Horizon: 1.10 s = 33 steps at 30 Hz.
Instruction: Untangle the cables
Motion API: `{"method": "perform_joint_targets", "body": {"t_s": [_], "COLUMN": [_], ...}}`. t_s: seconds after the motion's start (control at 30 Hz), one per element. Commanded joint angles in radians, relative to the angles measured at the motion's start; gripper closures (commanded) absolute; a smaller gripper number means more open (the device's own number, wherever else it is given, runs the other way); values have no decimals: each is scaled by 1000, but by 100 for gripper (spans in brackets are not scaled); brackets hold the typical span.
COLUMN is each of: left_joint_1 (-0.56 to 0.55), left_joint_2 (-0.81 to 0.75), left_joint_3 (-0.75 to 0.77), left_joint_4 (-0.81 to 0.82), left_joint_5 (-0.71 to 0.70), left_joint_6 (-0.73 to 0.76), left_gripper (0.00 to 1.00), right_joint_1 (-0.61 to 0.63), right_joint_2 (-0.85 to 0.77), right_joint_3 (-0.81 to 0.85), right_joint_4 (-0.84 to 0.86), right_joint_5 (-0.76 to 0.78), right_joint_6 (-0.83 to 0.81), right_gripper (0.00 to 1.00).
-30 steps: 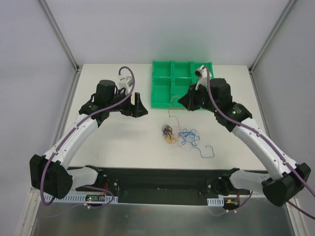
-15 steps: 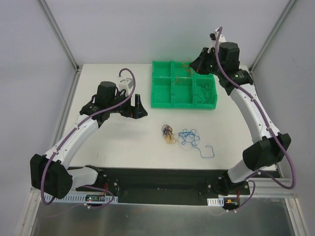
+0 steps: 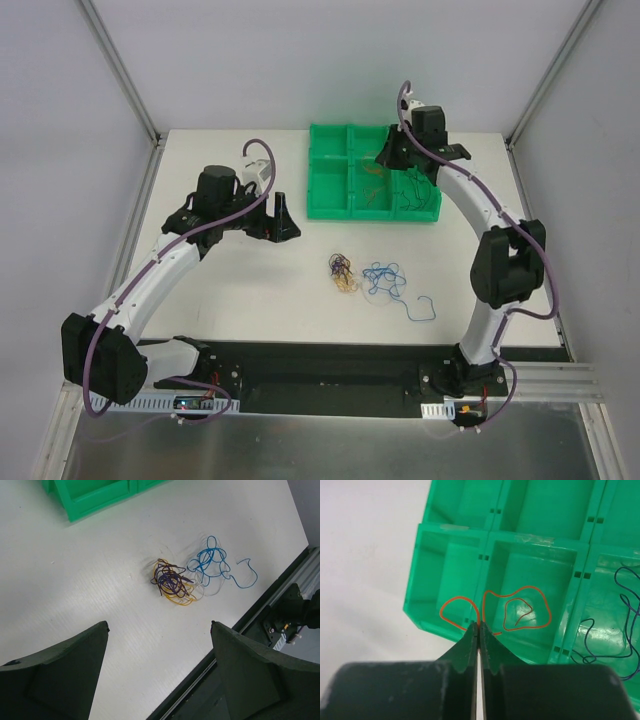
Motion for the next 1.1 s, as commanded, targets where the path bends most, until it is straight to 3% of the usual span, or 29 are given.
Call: {"method": "perform_joint_targets", "body": {"t_s": [0.0,0.03,0.13,0.3,0.43,0.77,0.9,1.07], "left_joint_1": [-1,-1,-1,-1,-7,-100,-131,-145], "left_joint_2": [1,2,8,38,102,219,262,277], "left_joint_3": [8,7,7,10,21,27,36,42], "left_joint_4": [2,2,1,1,4,2,1,1], "left_joint_5": [30,31,30,77,163,211,226,223], "left_joint_6": [18,18,17,14,3,-2,1,9], "left_gripper": [18,17,17,15,18,22,22,25], "right_joint_1": [4,5,8,39,56,80,83,97], "right_joint_2": [44,56,98,14,-135,-558,-622,-590], "right_joint_3": [44,69,141,69,-102,-860,-989,-1007], "right_joint_4": [-27,-50,-163,-211,-222,-67,14,77], "right_joint_5": [68,79,113,199,199,61,-30,-8], "right_joint_6": [-25,-25,-67,-99,-82,74,123,108], "right_gripper": [100,95,65,42,39,40,51,65]}}
